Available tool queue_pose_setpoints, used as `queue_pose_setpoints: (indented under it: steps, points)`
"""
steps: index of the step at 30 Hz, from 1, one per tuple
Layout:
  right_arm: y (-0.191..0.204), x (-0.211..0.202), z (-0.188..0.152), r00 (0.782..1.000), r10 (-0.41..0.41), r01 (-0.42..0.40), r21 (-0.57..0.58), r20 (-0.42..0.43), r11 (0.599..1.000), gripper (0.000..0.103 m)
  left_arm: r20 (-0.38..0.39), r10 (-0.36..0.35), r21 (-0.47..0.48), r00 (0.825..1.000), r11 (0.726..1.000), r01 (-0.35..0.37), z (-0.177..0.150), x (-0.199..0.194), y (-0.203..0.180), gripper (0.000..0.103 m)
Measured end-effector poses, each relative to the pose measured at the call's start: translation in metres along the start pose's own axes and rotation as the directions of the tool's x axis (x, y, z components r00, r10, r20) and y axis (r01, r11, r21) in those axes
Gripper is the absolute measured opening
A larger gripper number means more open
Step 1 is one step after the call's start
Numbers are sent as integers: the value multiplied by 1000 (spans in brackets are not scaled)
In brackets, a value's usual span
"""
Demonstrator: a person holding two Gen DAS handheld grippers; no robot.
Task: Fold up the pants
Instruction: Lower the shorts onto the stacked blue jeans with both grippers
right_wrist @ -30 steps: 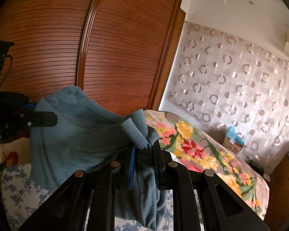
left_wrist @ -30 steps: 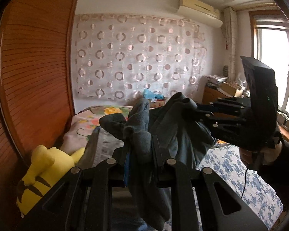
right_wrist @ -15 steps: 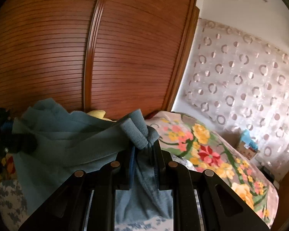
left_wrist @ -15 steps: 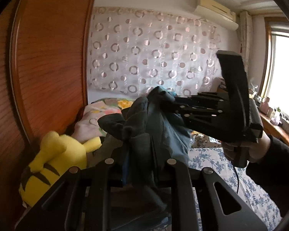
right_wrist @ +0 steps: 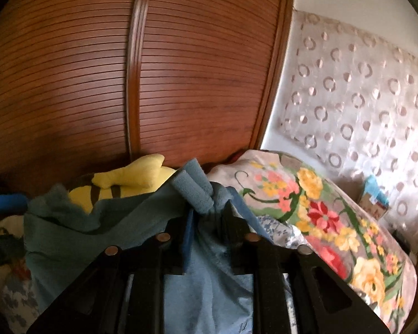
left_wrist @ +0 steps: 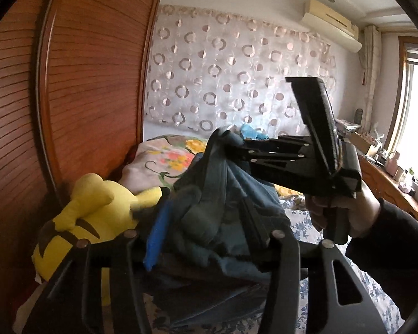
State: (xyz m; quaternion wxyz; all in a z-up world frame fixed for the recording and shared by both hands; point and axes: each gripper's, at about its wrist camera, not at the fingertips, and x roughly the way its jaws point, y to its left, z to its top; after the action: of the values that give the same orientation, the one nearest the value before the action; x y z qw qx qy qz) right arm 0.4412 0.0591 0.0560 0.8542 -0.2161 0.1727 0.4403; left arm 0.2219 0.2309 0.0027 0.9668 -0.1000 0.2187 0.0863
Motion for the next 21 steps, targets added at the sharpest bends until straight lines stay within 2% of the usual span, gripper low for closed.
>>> queue_pose_setpoints:
  steps: [2, 4, 6, 8, 11, 15, 21]
  points:
    - [-4, -3, 3, 1000, -8, 8, 28, 11, 1000, 38, 10, -1, 16, 1000, 1000, 1, 2, -1, -3, 52]
    - [-10, -12, 4, 999, -8, 6, 55, 34, 998, 42, 17, -1, 35, 1000, 999, 1, 5, -1, -7, 52]
    - [-16, -23, 2, 999, -14, 10, 78, 50, 997, 42, 11, -6, 50, 1000, 999, 5, 7, 1, -11, 52]
    - [-20, -34, -5, 999, 14, -19, 102, 52, 995, 42, 2, -16, 68, 1000, 998, 16, 8, 5, -14, 52]
    - [-27, -42, -21, 998, 63, -64, 138, 12, 988, 42, -32, -12, 104, 999, 994, 15, 2, 13, -22, 52]
    - [-40, -42, -37, 996, 85, -79, 161, -30, 984, 42, -95, 12, 116, 995, 993, -1, -13, 23, -24, 52]
    - [-62, -16, -38, 993, 55, -30, 221, -108, 975, 42, -158, 52, 129, 986, 991, -31, -34, 30, -19, 52]
